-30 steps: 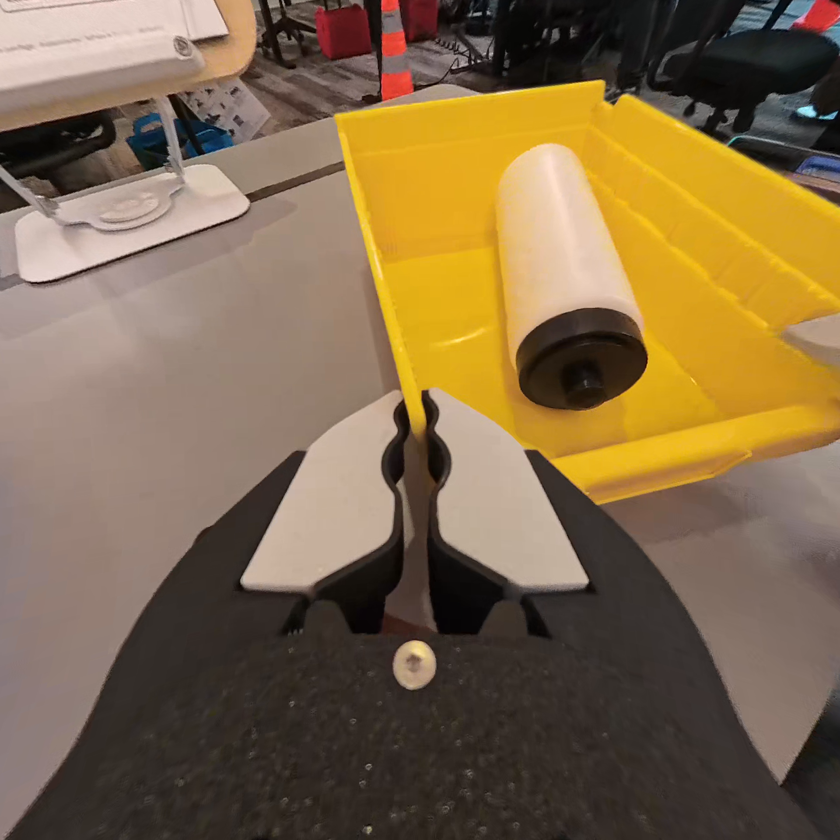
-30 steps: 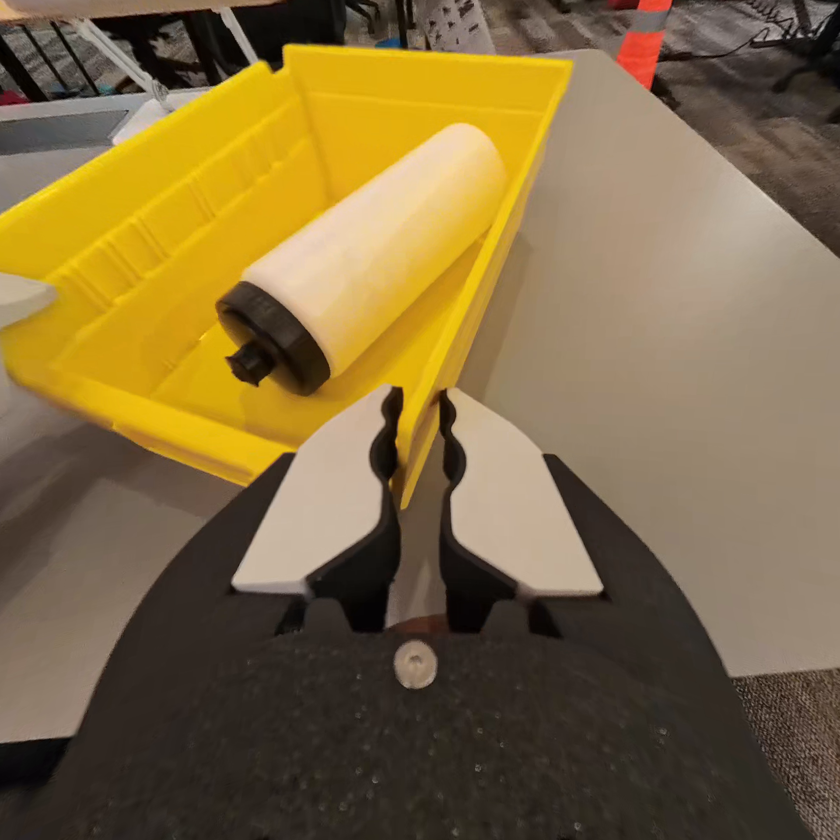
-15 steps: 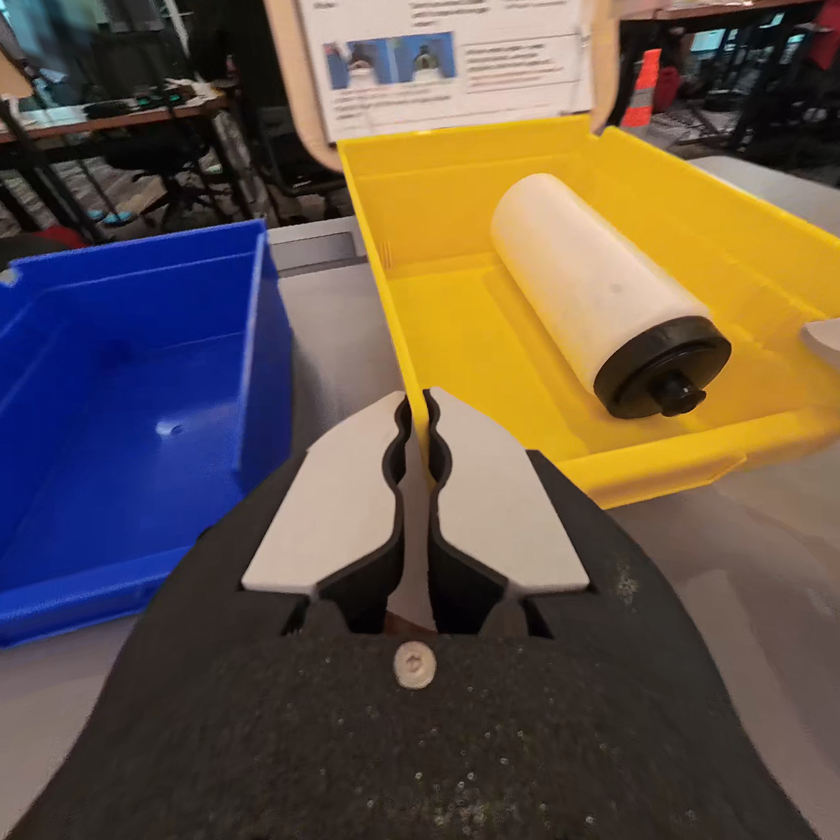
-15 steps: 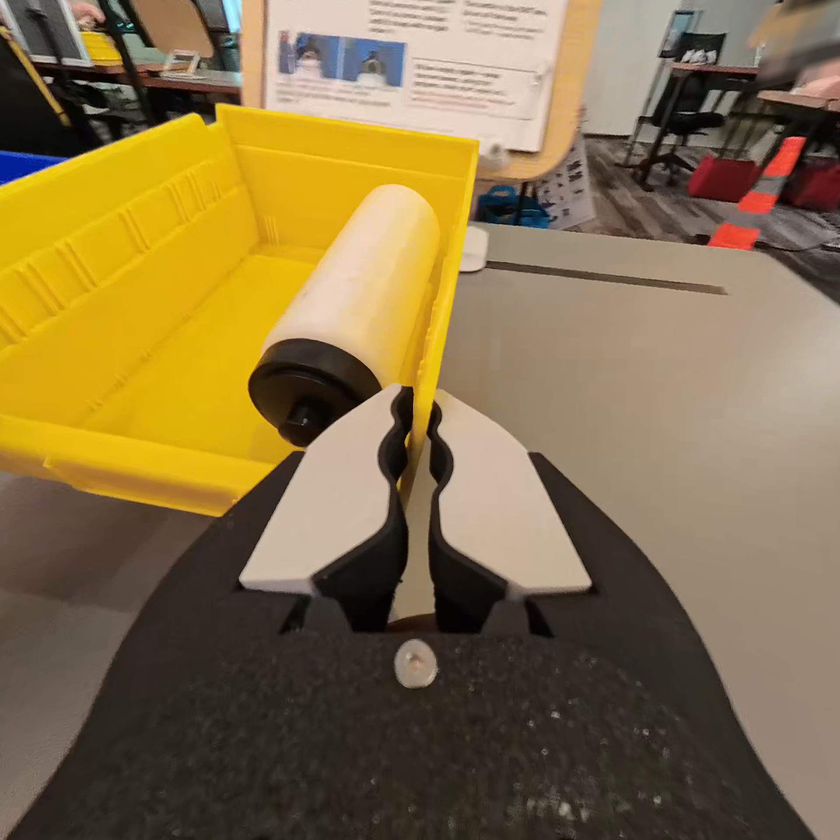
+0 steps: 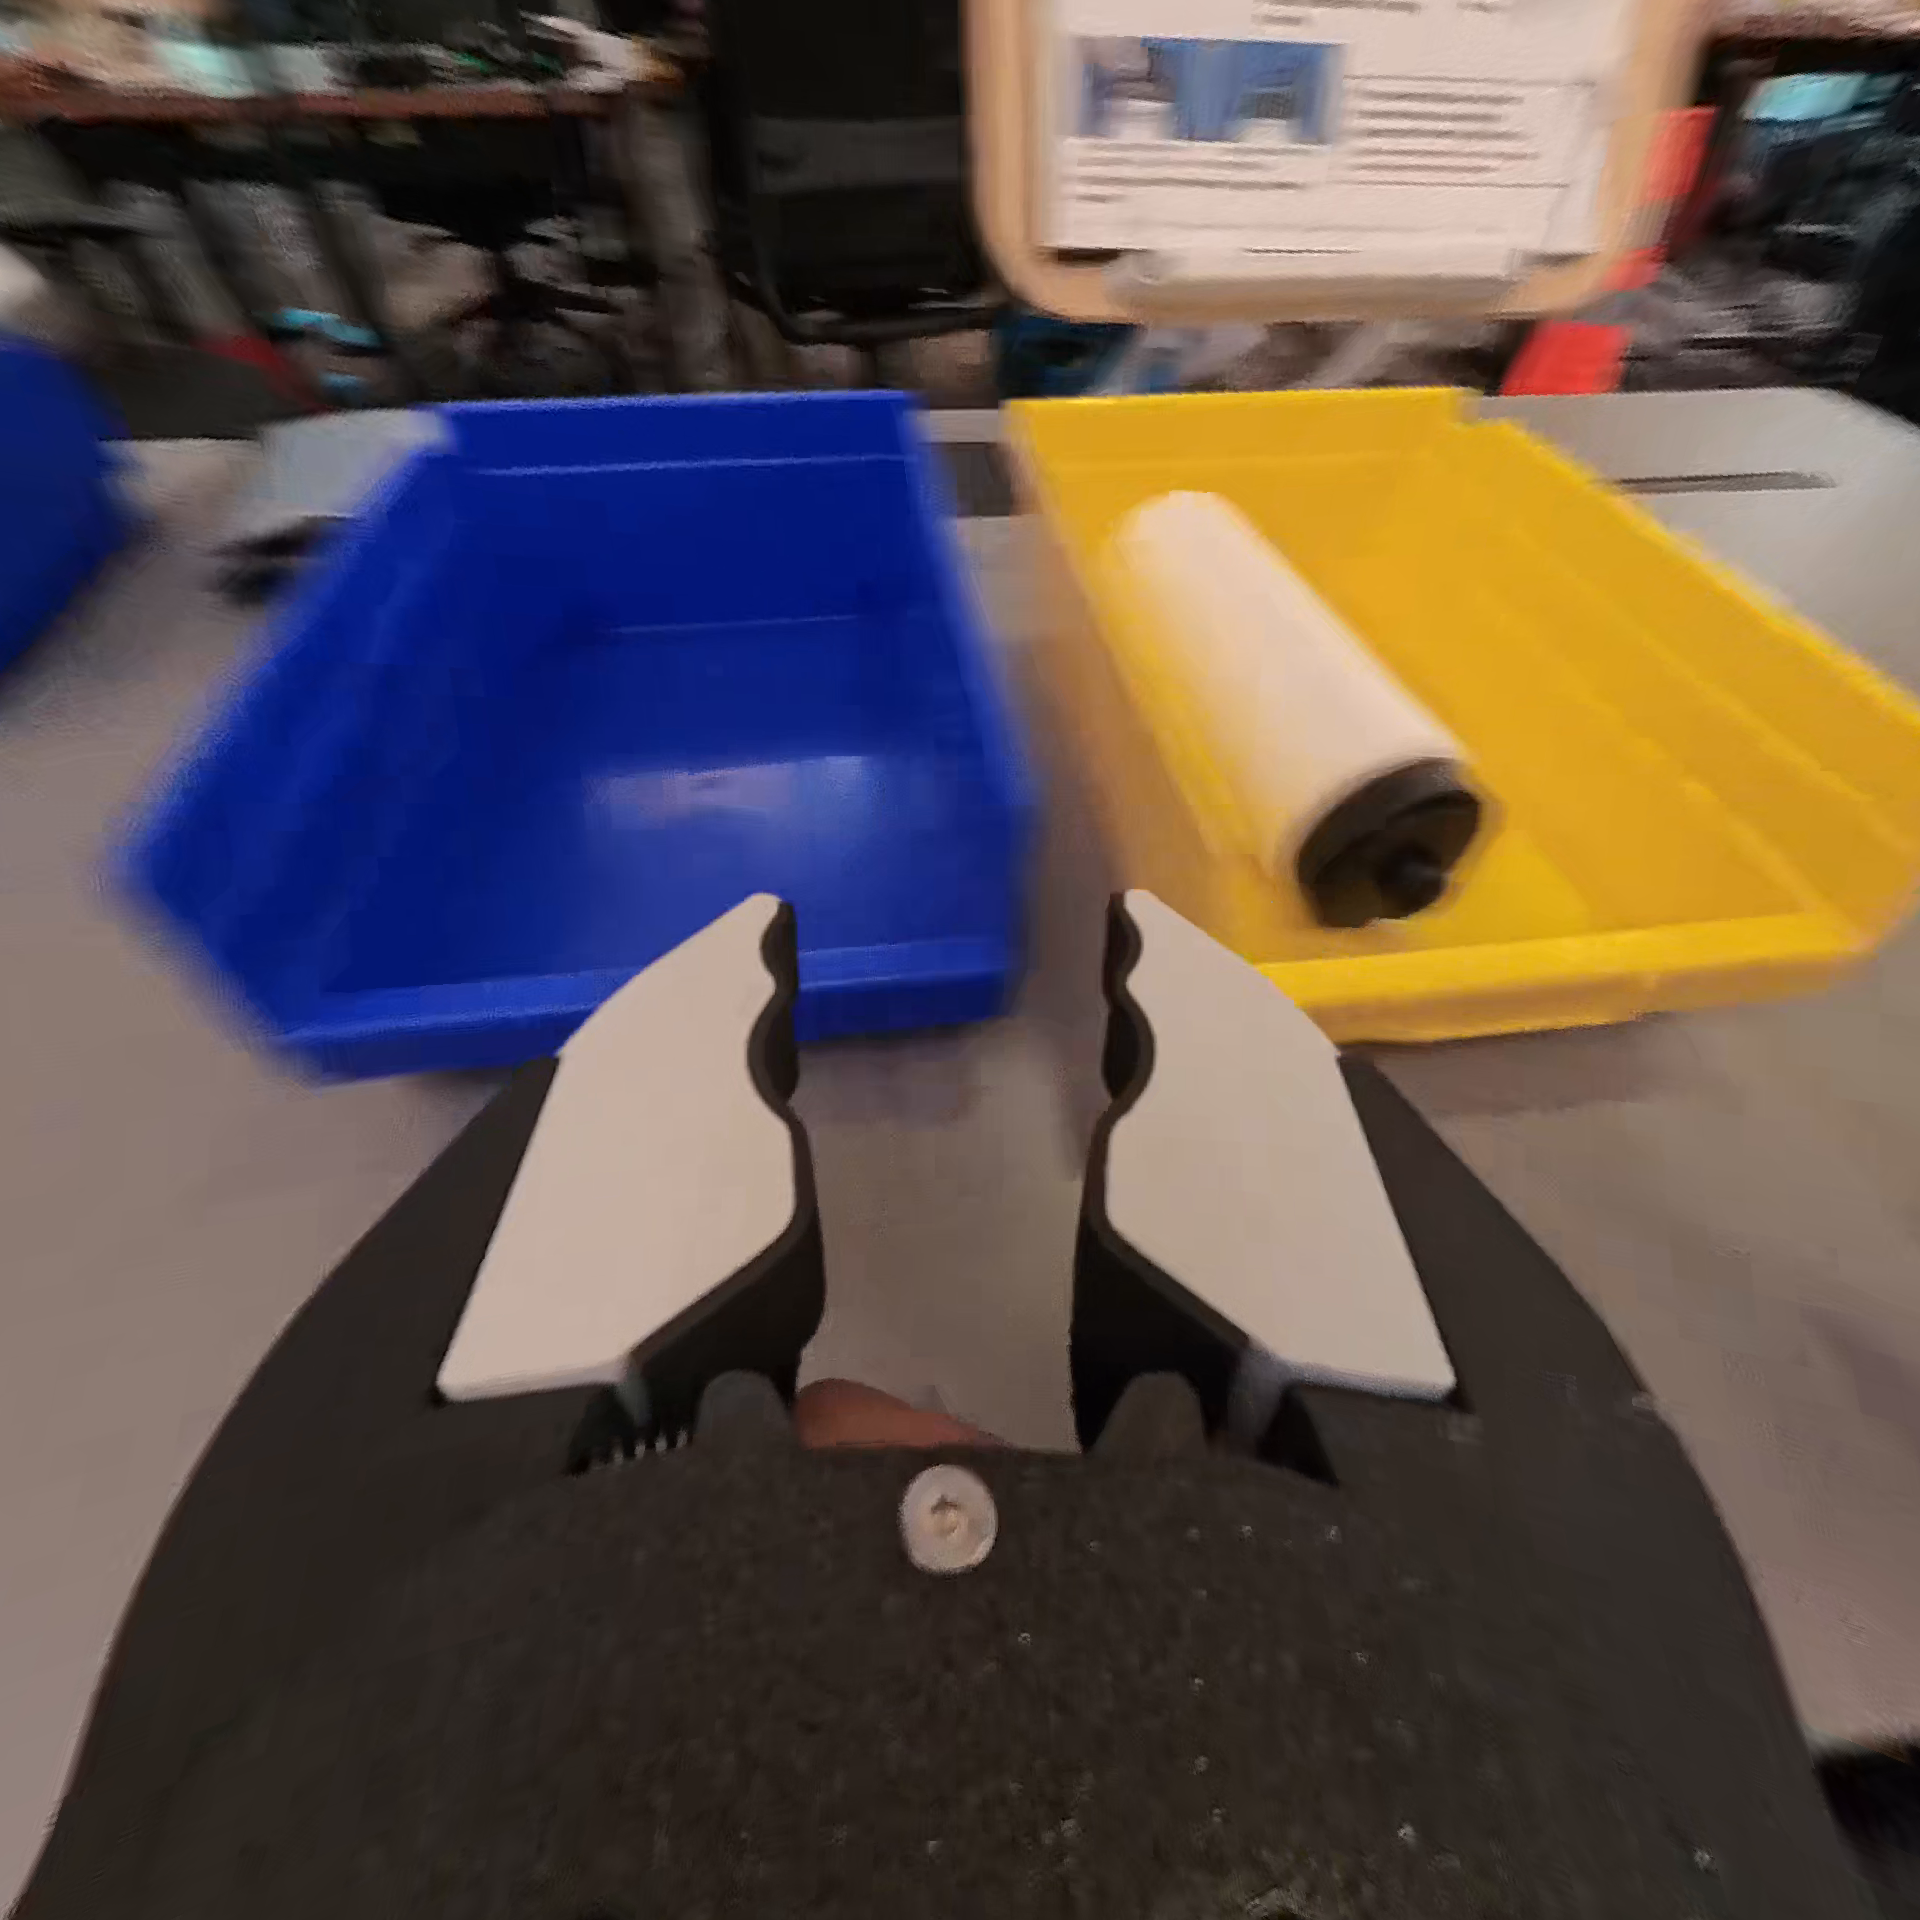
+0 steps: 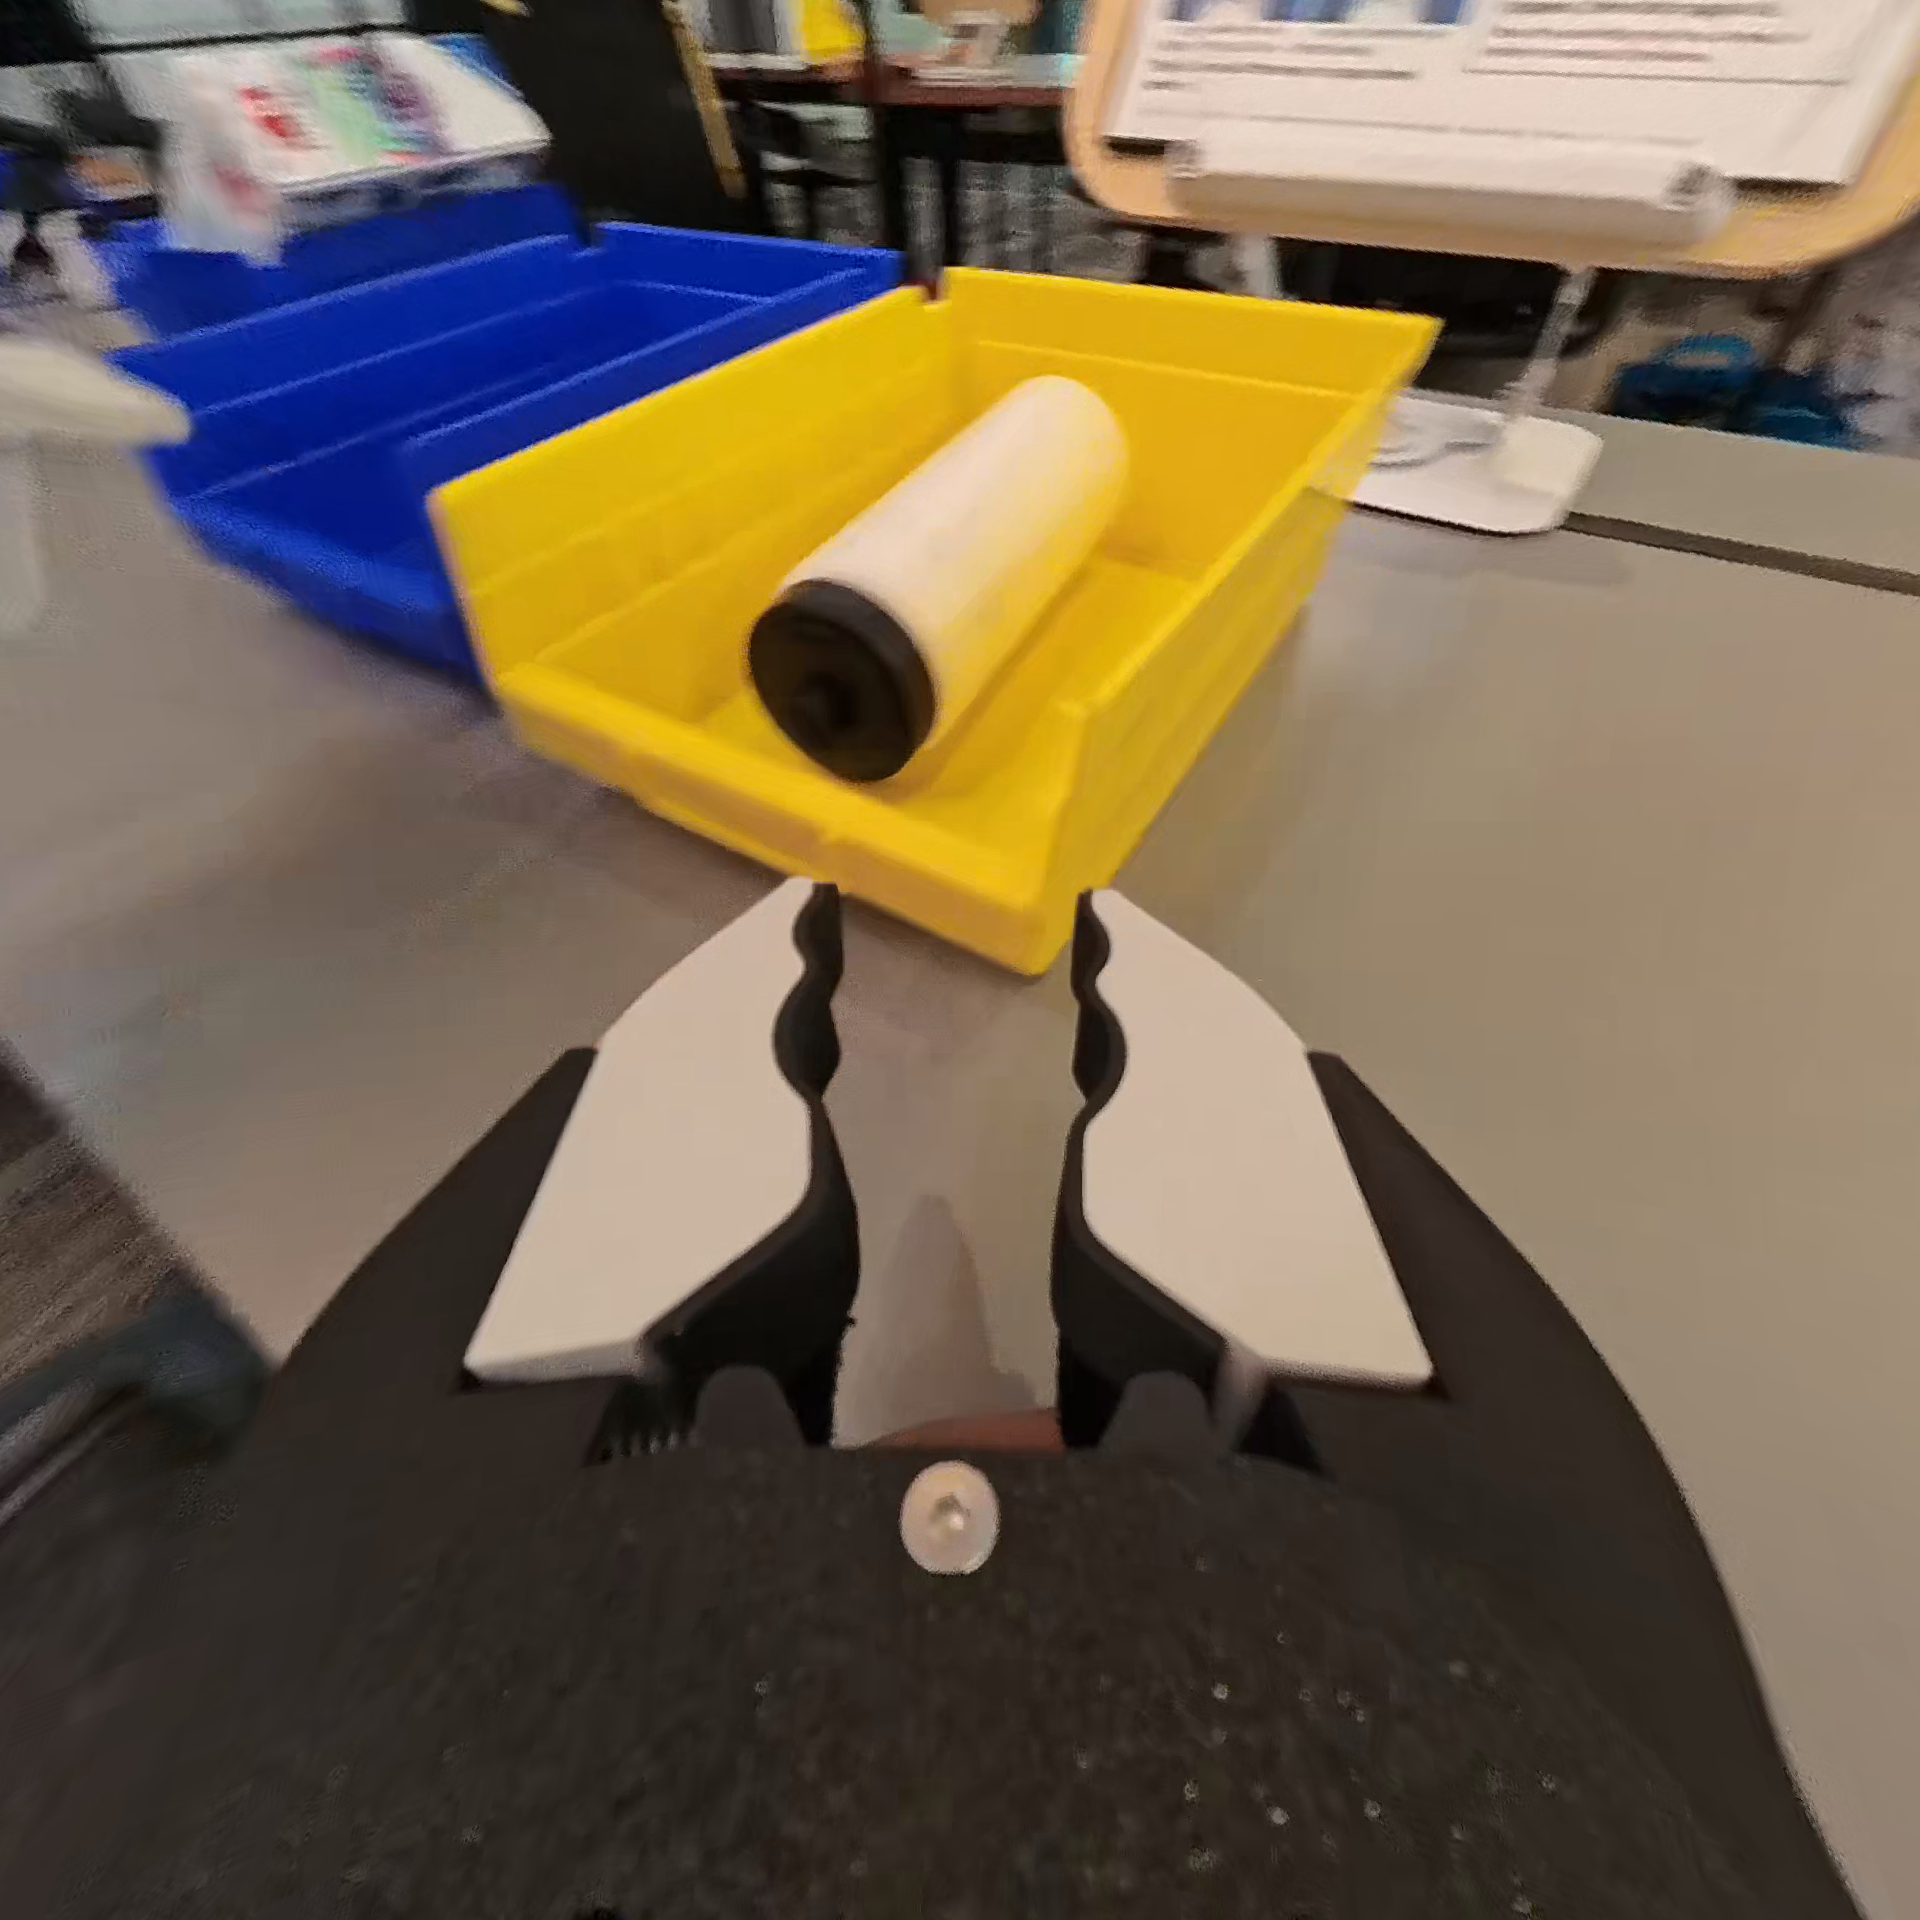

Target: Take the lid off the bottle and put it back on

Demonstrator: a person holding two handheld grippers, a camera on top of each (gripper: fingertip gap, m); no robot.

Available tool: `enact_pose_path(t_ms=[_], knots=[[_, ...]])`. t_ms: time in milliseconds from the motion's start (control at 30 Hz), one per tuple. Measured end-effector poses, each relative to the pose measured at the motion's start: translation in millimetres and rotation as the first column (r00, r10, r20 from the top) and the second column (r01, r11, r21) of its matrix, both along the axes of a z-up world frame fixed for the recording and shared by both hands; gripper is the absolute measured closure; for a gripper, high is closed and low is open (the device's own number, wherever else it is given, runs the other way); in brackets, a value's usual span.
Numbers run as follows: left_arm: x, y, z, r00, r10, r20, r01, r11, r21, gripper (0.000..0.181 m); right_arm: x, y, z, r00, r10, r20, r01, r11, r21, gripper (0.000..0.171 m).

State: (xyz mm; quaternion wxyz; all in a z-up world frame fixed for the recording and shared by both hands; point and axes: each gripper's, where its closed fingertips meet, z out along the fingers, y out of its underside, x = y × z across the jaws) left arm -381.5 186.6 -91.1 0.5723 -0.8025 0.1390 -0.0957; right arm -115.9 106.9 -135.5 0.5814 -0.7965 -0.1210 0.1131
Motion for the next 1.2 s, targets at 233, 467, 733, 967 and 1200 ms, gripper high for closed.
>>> enact_pose_path(t_ms=[233,467,733,967,1200], knots=[[-145,85,-27,0.990,0.137,-0.030,-0.141,0.970,-0.197,0.104,-63,-26,8,0.986,0.166,0.025,-0.168,0.981,0.102,0.132],[-138,137,-48,0.997,0.071,-0.023,-0.074,0.975,-0.208,0.177,-139,-46,-11,0.948,0.319,-0.017,-0.319,0.948,0.001,0.131],[-146,42,-49,0.986,0.169,0.000,-0.164,0.958,-0.233,0.178,-188,0,-26,0.975,0.213,0.058,-0.199,0.962,-0.184,0.104],[-151,-44,-50,0.980,0.201,-0.010,-0.197,0.947,-0.252,0.178,-251,21,-37,0.971,0.237,0.018,-0.224,0.940,-0.257,0.103],[-158,-75,-7,0.973,0.221,-0.068,-0.226,0.970,-0.092,0.177,-243,15,-18,0.989,0.140,-0.041,-0.146,0.950,-0.278,0.157]])
